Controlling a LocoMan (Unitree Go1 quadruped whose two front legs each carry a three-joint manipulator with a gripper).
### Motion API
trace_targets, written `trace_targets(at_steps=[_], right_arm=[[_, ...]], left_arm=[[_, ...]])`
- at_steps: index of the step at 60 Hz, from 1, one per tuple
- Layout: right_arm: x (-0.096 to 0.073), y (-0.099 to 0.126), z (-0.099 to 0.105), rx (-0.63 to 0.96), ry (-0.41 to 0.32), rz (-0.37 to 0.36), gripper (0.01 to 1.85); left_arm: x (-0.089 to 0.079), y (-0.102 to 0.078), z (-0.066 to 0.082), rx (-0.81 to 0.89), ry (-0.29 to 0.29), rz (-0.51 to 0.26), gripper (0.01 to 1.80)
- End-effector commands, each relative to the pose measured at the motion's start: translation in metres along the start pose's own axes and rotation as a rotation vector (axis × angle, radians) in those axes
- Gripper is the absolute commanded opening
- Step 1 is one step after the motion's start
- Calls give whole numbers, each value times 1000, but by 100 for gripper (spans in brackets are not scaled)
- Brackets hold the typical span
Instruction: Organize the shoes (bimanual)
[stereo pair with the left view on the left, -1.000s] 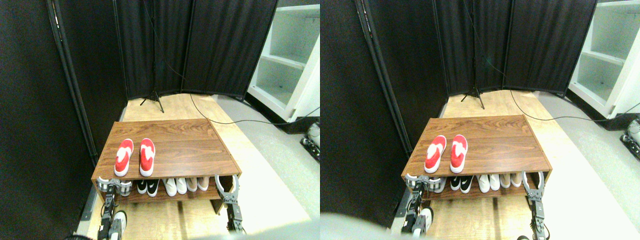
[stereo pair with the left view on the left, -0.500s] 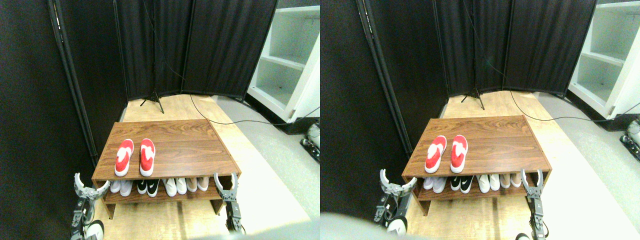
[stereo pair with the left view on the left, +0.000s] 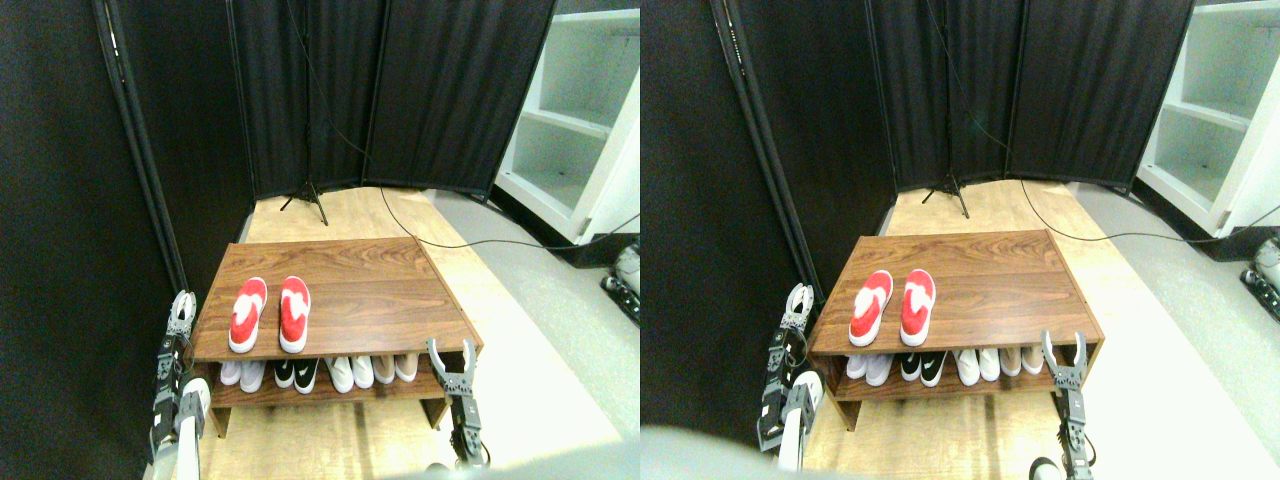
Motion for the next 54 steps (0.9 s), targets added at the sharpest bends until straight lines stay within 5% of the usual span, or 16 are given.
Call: trace_targets(at_steps=[1,19,32,48,54], right_arm=[[2,2,0,4,-4,15,42],[0,1,3,15,-20,10,42],[-1,1,4,11,-31,7,39],[1,-1,3,22,-41,10,40],[2,-1,3,24,-42,9,39]], left_arm=[[21,9,-7,-7,-10,-5,1],[49,23,-34,27,62,61,1],[45,16,-48,24,74,72,1],[33,-4,-64,-36,178,37,1],[28,-12,-70,-48,159,74,1]])
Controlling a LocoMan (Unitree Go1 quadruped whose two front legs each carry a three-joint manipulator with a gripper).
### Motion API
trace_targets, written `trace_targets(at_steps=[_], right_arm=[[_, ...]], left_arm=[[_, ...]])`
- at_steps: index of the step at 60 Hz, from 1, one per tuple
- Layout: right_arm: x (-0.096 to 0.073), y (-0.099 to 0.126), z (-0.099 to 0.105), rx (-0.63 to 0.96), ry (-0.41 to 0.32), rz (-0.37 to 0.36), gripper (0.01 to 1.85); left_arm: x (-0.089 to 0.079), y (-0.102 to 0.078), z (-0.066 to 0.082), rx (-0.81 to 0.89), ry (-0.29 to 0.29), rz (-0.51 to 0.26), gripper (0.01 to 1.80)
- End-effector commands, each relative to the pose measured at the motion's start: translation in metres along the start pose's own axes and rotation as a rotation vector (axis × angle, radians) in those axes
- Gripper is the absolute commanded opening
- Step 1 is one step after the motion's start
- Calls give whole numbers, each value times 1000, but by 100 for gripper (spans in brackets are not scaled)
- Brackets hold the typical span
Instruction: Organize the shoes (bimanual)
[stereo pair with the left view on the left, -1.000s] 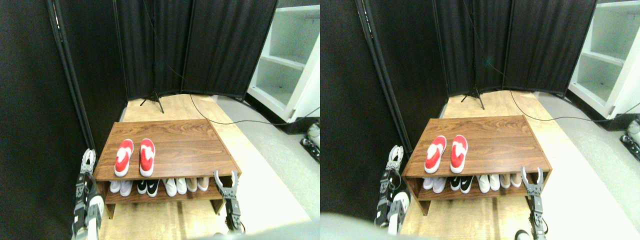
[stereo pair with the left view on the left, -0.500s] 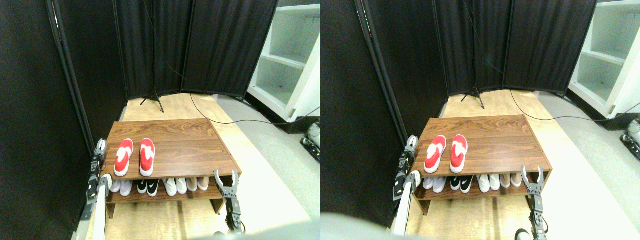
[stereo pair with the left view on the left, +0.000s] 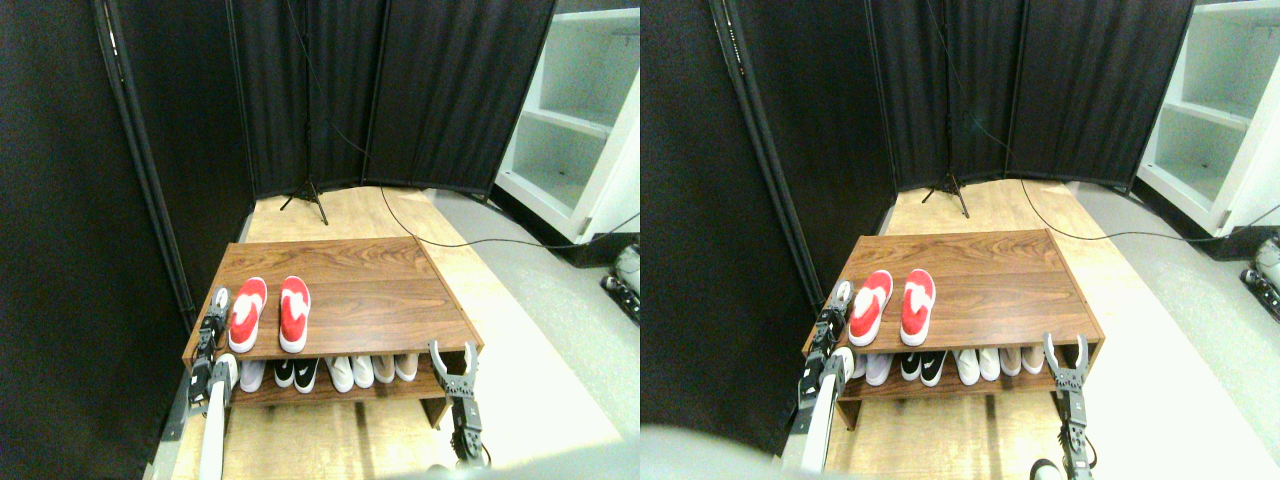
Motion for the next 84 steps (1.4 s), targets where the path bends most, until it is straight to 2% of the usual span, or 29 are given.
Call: trace_targets(at_steps=[1,12,25,37,44,51,69,77,81,84], right_arm=[[3,4,0,13,-14,29,39],[5,2,0,19,-9,36,39],[6,3,1,37,-20,34,41],[6,1,3,23,-34,27,42],[6,1,4,30,-39,22,43],[7,1,4,26,-42,20,42],[9,3,1,35,-35,23,45],[11,3,-1,35,-31,27,43],[11,4,-2,32,-33,23,42],[11,4,-3,31,-35,20,41]], left_arm=[[-1,-18,-2,2,-34,-24,1],[0,-26,-18,-31,-17,0,1],[2,-30,-34,-14,-28,18,1],[4,-30,-41,31,-38,29,1],[5,-28,-43,23,-24,32,1],[6,-27,-44,7,-8,24,1],[2,-26,-39,-53,-28,33,1],[-2,-24,-36,-17,-40,30,1],[-3,-21,-34,-60,-50,41,1],[-3,-16,-25,-39,-51,23,1]])
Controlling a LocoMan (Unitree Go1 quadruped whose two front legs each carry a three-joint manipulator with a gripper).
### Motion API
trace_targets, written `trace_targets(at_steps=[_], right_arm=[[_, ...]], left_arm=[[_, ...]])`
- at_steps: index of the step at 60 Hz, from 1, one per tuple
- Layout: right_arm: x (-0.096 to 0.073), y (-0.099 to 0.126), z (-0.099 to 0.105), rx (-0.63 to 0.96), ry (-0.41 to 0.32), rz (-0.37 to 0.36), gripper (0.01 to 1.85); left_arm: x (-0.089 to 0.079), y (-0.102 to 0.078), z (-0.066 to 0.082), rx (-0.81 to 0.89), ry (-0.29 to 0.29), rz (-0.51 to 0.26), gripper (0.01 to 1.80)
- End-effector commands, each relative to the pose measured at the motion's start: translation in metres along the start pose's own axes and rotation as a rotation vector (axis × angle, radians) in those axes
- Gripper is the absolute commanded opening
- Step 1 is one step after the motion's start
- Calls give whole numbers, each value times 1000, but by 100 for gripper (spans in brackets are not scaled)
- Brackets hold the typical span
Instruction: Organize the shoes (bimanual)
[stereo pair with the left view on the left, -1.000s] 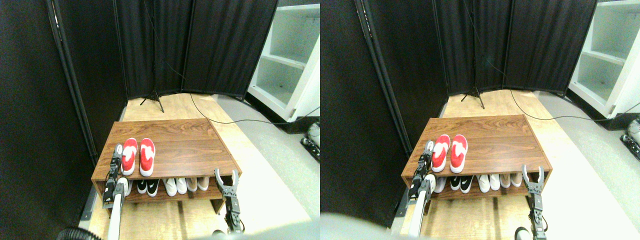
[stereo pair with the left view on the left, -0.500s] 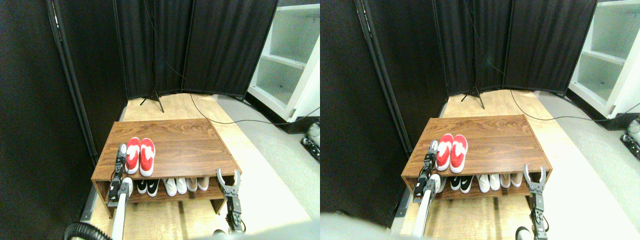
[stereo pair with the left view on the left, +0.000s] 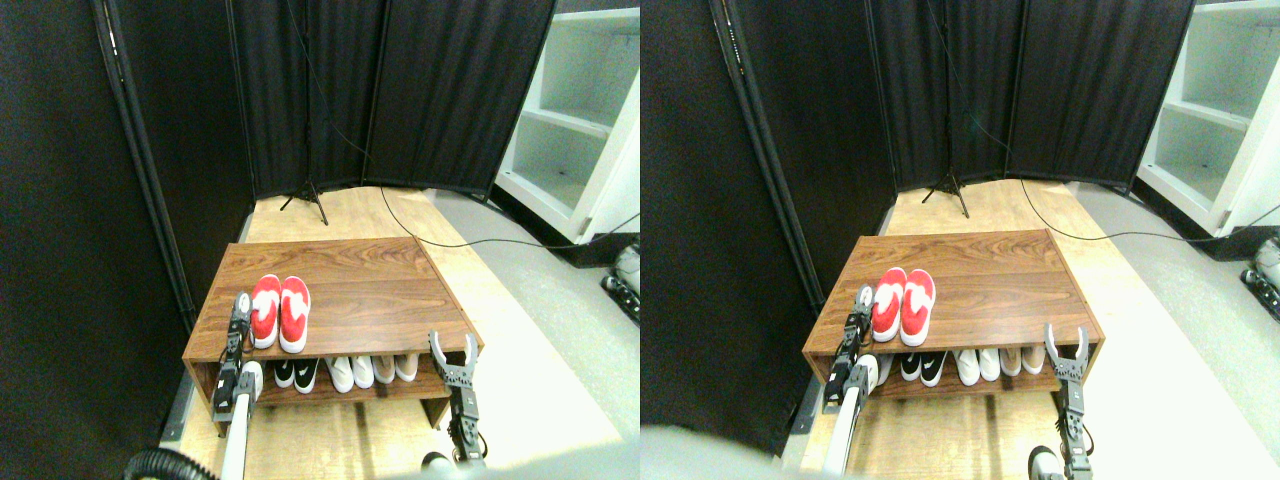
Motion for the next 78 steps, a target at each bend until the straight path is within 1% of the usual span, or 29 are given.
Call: trace_targets(at_steps=[1,3,4,5,6,9,12,14,15,16,18,20,27,29,34,36,37,38,42,44,45,46,50,52,54,60,67,71,78], right_arm=[[2,0,-2,1,-8,6,41],[2,0,-2,-1,-8,4,41],[2,0,-2,-1,-8,4,41],[1,1,-3,3,-10,3,41],[1,1,-3,3,-10,3,41],[1,1,-3,5,-12,3,41],[1,1,-3,4,-6,10,41],[1,1,-3,3,-6,12,41],[0,1,-2,12,-1,12,42],[0,1,-2,16,1,11,42],[0,1,-2,17,2,11,42],[0,2,-2,19,-1,7,42],[-2,3,-2,8,4,13,43],[-2,3,-2,10,4,12,43],[-3,4,-2,18,5,11,44],[-3,4,-2,19,4,10,44],[-4,4,-2,14,5,12,44],[-4,4,-2,14,5,12,44],[-5,4,-2,13,8,15,44],[-5,4,-2,15,8,15,44],[-6,4,-2,22,11,14,43],[-6,4,-2,22,11,14,43],[-7,4,-2,41,11,11,42],[-7,3,-2,44,11,10,42],[-8,3,-1,46,14,10,43],[-10,3,-1,18,18,27,43],[-12,3,0,37,20,22,41],[-12,3,0,42,27,28,41],[-13,4,0,30,31,42,43]], left_arm=[[3,-4,14,37,-15,-60,1],[4,-2,21,35,-22,-68,1],[4,-2,21,35,-22,-68,1],[5,2,31,48,-37,-84,1],[5,2,31,48,-37,-84,1],[5,4,42,73,-47,-109,1],[5,7,58,84,-65,-134,1],[4,7,61,84,-72,-135,1],[2,8,70,85,-75,-150,1],[0,7,74,86,-80,-157,1],[-2,6,75,85,-88,-160,1],[-7,4,81,87,-101,-167,1],[-20,4,92,93,-85,-208,1],[-22,4,92,90,-86,-208,1],[-41,0,91,81,-74,-223,1],[-43,-1,90,81,-71,-225,1],[-53,-3,88,73,-59,-236,1],[-53,-3,88,73,-59,-236,1],[-68,-7,85,49,-47,-253,1],[-70,-7,84,47,-47,-255,1],[-79,-9,81,44,-45,-260,1],[-79,-9,81,44,-45,-260,1],[-92,-11,76,25,-31,-269,1],[-94,-11,75,23,-30,-269,1],[-104,-11,72,23,-27,-271,1],[-115,-10,69,7,-26,-275,1],[-125,-10,63,-12,-23,-267,1],[-126,-8,61,-10,-9,-263,1],[-126,-4,56,-23,-16,-240,1]])
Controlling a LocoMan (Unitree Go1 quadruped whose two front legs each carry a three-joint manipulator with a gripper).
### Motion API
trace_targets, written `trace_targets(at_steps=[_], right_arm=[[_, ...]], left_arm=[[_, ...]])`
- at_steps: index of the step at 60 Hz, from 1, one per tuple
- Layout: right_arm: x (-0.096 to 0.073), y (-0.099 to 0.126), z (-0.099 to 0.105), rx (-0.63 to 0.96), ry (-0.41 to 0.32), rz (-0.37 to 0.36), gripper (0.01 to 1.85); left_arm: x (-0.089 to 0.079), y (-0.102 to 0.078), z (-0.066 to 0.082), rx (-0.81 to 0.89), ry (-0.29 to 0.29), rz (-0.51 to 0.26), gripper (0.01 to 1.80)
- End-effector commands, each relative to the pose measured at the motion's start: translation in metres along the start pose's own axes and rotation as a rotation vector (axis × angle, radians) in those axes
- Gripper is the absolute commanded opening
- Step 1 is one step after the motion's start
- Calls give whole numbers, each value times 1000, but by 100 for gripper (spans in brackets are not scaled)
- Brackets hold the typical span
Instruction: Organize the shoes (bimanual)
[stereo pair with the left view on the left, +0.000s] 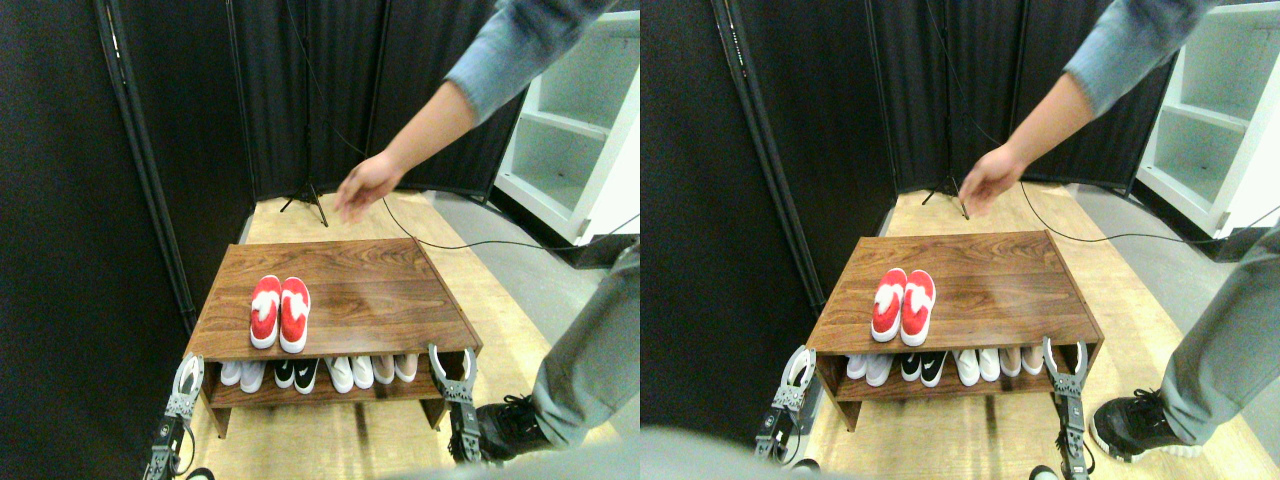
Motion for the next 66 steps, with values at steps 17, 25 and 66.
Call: trace_targets(at_steps=[17,25,66], right_arm=[[1,11,2,35,-3,55,46],[1,12,2,49,2,60,43],[-1,12,3,41,-2,63,43]], left_arm=[[2,-5,-3,-6,-79,-19,1],[1,-4,-4,-6,-90,-11,1],[-6,-4,2,15,-79,-44,1]])
